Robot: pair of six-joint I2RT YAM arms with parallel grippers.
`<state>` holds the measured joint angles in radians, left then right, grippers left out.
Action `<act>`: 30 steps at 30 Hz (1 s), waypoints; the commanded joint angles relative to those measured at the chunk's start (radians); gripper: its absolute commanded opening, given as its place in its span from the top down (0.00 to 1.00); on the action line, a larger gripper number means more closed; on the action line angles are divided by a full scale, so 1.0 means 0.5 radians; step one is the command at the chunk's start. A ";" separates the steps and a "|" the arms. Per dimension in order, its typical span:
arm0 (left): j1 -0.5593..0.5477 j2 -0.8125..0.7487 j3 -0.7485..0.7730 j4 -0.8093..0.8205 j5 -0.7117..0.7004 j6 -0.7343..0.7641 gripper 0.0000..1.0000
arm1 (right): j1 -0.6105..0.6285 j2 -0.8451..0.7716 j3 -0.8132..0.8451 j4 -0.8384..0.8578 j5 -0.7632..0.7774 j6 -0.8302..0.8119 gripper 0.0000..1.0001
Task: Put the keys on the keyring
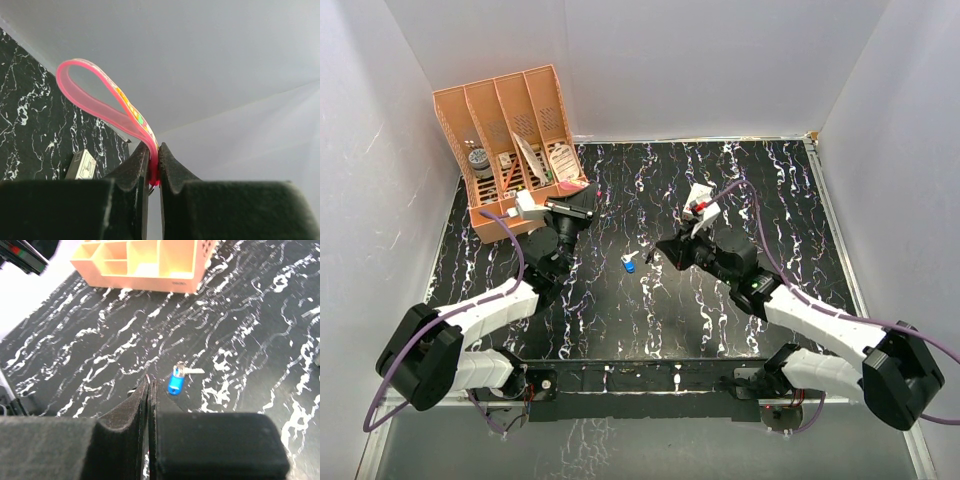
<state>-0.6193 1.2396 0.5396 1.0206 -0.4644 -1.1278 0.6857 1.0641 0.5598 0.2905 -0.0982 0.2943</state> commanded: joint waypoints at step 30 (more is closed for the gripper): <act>-0.022 -0.004 0.129 0.281 0.324 0.078 1.00 | -0.027 0.599 0.878 0.305 -0.680 0.315 1.00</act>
<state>-0.6258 1.2518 0.5816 1.0668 -0.3332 -1.1244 0.6846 1.3510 0.9184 0.3988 -0.4110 0.4412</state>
